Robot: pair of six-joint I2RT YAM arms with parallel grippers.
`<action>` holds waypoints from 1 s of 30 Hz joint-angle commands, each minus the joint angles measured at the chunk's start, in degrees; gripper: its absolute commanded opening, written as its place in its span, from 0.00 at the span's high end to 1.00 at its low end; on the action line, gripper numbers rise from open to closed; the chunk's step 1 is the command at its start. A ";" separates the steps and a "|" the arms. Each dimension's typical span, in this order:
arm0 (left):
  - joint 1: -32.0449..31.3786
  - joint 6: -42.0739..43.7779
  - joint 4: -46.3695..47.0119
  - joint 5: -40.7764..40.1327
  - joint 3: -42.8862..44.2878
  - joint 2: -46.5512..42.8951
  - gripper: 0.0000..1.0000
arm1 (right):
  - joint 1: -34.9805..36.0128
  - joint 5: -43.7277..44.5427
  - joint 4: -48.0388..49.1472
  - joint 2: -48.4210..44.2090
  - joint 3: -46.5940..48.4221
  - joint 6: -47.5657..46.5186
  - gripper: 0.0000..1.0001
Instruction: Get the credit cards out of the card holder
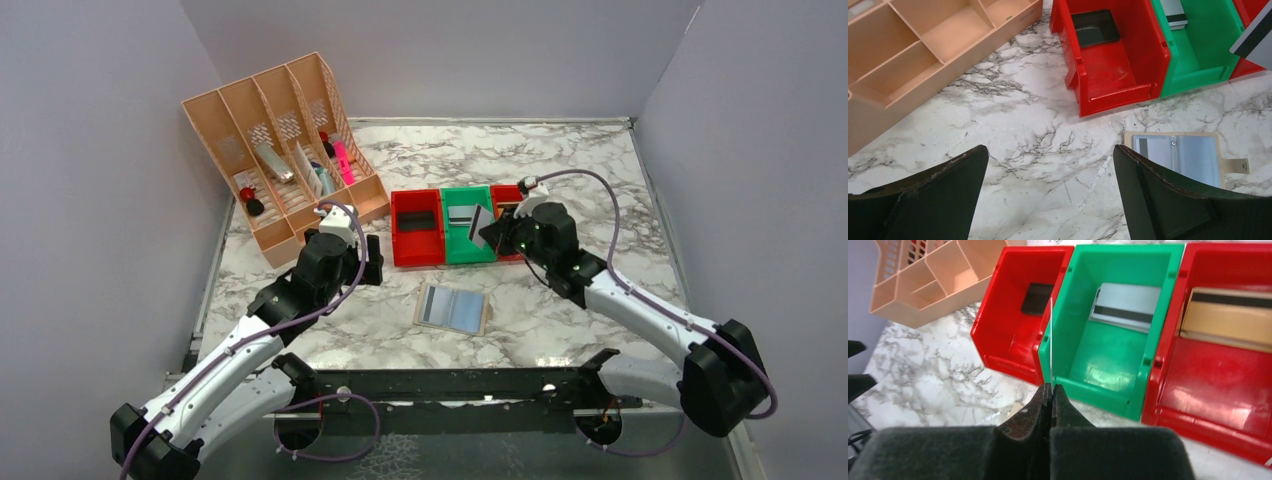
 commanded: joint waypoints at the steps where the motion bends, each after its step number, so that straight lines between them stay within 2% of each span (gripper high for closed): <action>1: 0.10 1.08 0.49 -4.67 -0.64 -2.17 0.01 | -0.21 2.50 -1.29 6.98 7.59 -9.93 0.97; 5: 0.18 0.06 -0.27 -6.70 -0.50 -2.02 0.01 | -0.13 3.85 -3.40 13.89 13.56 -16.96 0.96; 11: 0.28 -0.04 -0.27 -5.69 -0.56 -1.66 0.01 | 0.13 7.44 -2.29 21.46 18.39 -28.81 0.97; 18: 0.28 0.49 -0.27 -3.96 -0.40 -1.71 0.01 | 0.22 3.30 1.42 28.01 20.39 -38.61 0.98; 26: 0.28 0.66 -0.25 -4.05 -0.30 -1.66 0.01 | 1.11 13.24 4.56 34.23 21.24 -56.07 0.99; 30: 0.28 0.57 -0.24 -4.13 -0.30 -1.43 0.01 | 1.30 13.27 4.62 36.26 22.14 -60.94 0.99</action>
